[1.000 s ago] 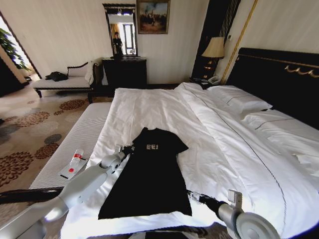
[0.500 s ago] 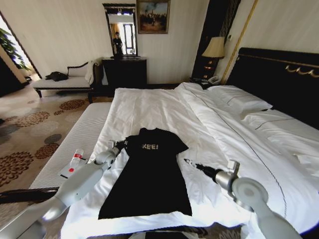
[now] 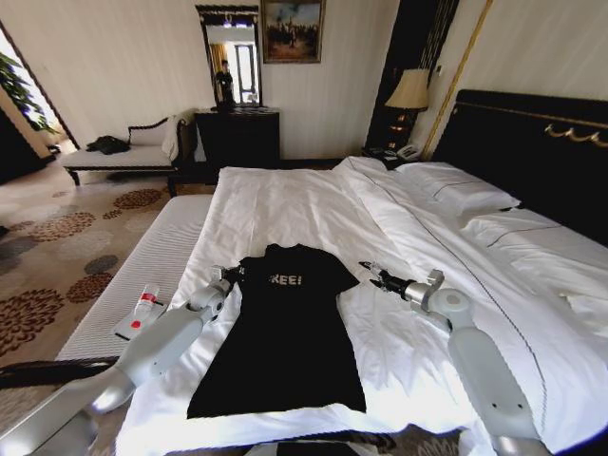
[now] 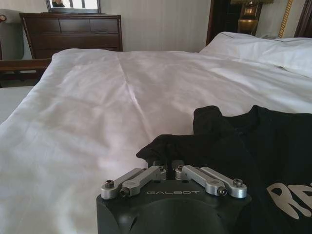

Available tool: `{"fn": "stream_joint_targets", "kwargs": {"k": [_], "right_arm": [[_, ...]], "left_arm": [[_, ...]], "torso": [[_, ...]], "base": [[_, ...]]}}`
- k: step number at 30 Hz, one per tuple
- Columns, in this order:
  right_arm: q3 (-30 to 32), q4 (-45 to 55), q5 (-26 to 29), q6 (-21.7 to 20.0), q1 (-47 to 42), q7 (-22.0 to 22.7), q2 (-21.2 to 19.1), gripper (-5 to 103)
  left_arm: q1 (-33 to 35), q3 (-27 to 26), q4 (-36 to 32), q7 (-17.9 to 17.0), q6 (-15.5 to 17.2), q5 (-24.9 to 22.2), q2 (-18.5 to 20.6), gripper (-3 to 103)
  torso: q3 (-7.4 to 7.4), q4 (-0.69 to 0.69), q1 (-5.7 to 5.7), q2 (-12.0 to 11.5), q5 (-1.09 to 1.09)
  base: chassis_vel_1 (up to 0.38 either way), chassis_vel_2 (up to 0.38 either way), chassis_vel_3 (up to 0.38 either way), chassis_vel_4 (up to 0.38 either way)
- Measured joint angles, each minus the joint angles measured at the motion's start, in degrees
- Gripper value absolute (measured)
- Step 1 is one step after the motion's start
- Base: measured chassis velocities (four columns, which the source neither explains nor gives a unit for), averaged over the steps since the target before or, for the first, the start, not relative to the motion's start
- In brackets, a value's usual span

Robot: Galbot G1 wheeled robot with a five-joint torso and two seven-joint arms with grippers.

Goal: Fold the clothes on the bed.

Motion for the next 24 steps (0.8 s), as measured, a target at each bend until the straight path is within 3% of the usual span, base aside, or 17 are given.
{"fn": "stream_joint_targets", "kwargs": {"k": [7,13,15,24], "right_arm": [[-0.8,-5.3,-2.2,0.0,2.3,-1.1,2.4,96],[-1.3,-9.5,-3.0,0.0,5.7,-1.7,3.4,82],[-1.4,-10.0,-3.1,-0.1,6.0,-1.8,3.5,82],[-1.9,-10.5,-5.5,-0.1,4.8,-2.3,5.0,43]], "left_arm": [[-0.8,0.6,1.0,0.0,0.0,0.0,-0.6,2],[-1.1,1.2,1.1,-0.3,0.0,-0.3,-0.7,2],[-1.2,1.3,1.1,-0.3,0.0,-0.3,-0.6,2],[-1.5,1.8,0.8,-0.3,0.0,-0.6,0.1,2]], "torso": [[0.00,0.02,0.00,0.0,-0.01],[0.00,0.02,0.00,0.0,-0.01],[0.00,0.03,0.00,0.0,-0.01],[0.00,0.02,-0.01,0.0,-0.01]], "base": [[0.000,0.000,0.000,0.000],[0.000,0.000,0.000,0.000],[0.000,0.000,0.000,0.000],[0.000,0.000,0.000,0.000]]}}
